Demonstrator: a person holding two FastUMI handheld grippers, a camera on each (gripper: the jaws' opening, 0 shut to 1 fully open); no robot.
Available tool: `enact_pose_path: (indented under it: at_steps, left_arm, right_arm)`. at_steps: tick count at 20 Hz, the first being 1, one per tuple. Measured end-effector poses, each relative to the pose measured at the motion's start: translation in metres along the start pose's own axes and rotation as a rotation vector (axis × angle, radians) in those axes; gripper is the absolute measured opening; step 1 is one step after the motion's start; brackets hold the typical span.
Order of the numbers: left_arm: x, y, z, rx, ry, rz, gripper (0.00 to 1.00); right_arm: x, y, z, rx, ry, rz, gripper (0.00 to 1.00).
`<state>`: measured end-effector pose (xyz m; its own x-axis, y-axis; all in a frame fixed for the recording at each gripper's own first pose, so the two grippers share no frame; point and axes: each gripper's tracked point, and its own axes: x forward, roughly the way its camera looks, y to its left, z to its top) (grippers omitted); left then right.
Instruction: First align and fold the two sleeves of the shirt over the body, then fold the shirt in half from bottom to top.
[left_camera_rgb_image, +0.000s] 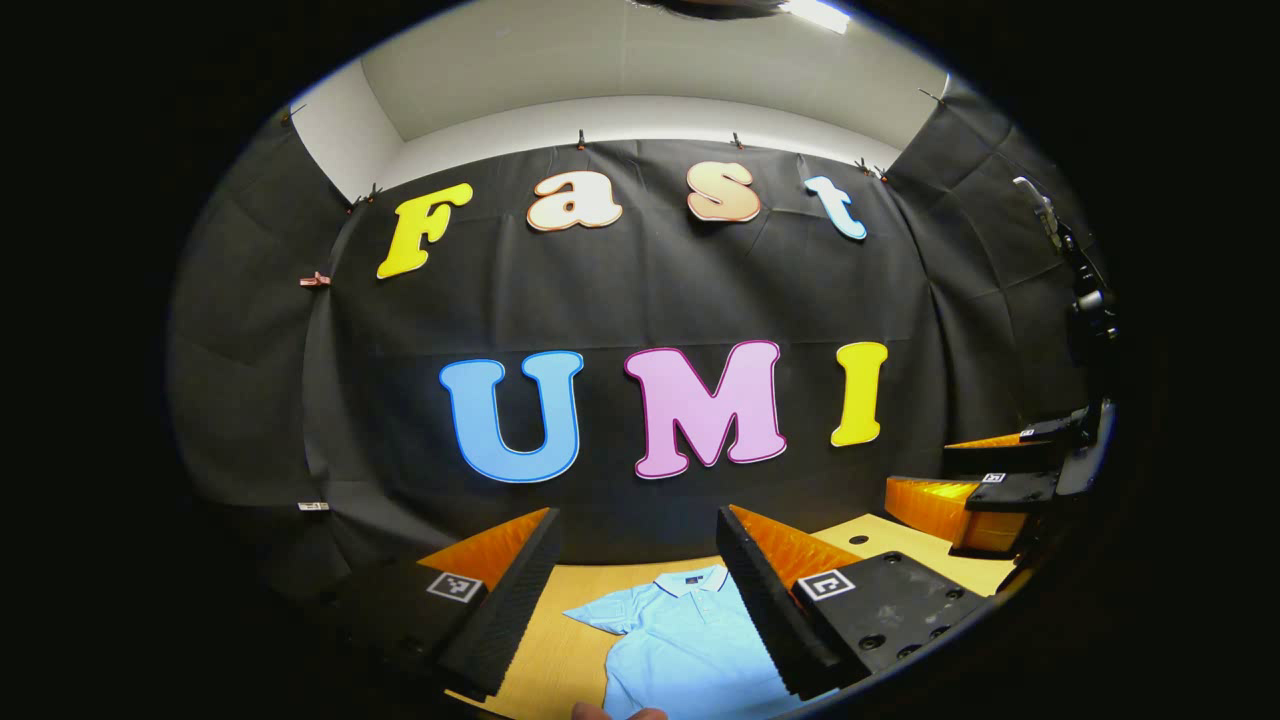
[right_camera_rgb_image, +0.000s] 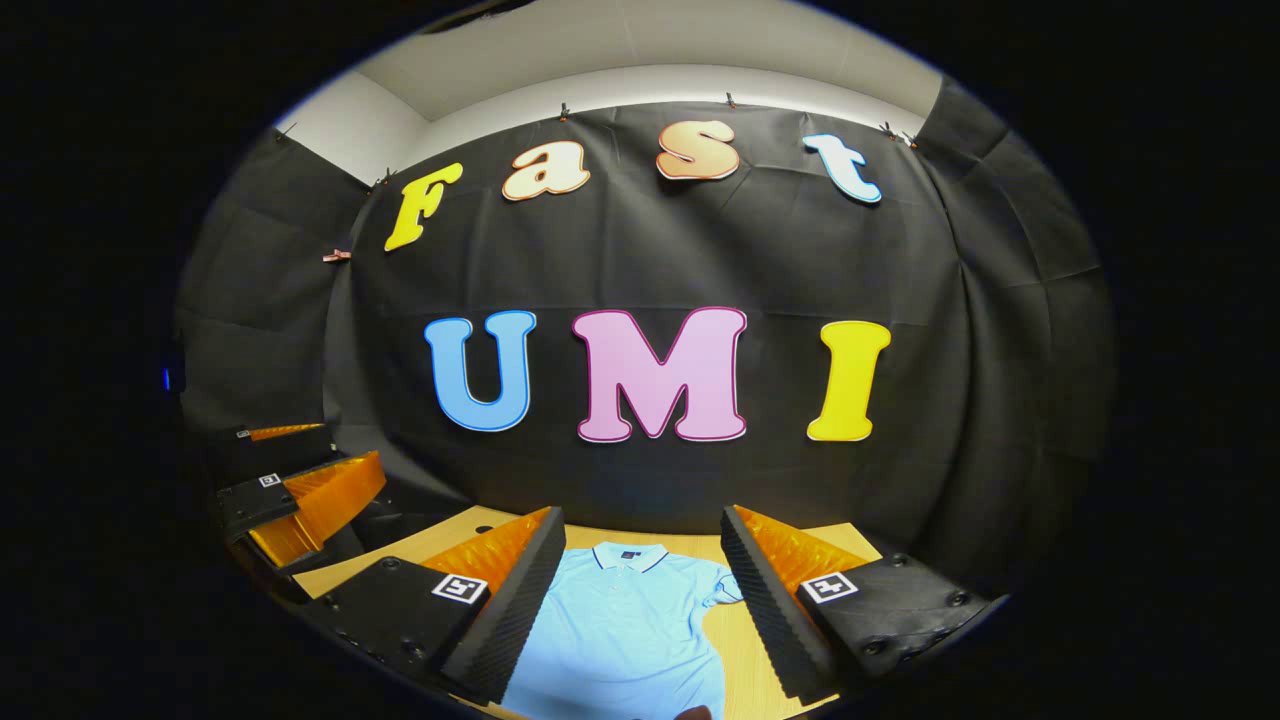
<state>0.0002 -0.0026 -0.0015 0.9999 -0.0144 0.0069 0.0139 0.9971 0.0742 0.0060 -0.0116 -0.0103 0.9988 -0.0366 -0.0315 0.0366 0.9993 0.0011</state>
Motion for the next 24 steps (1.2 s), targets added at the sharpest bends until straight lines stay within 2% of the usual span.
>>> enact_pose_path:
  at_steps: [4,11,16,21,24]
  left_arm:
    - [0.006,0.006,-0.006,-0.018,0.012,0.013,0.98]
    - [0.022,0.014,-0.014,-0.023,0.016,0.034,0.98]
    - [0.03,0.017,-0.029,-0.009,0.042,0.049,0.98]
    - [0.025,0.014,-0.038,-0.01,0.074,0.051,0.98]
    - [0.021,0.012,-0.043,-0.009,0.092,0.052,0.98]
  right_arm:
    - [0.009,-0.012,-0.008,0.027,0.027,-0.031,0.98]
    - [0.041,-0.027,-0.022,-0.017,0.064,-0.046,0.98]
    - [0.102,-0.056,-0.085,0.017,0.226,-0.07,0.97]
    - [0.161,-0.092,-0.179,0.047,0.431,-0.099,0.98]
    - [0.185,-0.111,-0.223,0.07,0.51,-0.118,0.98]
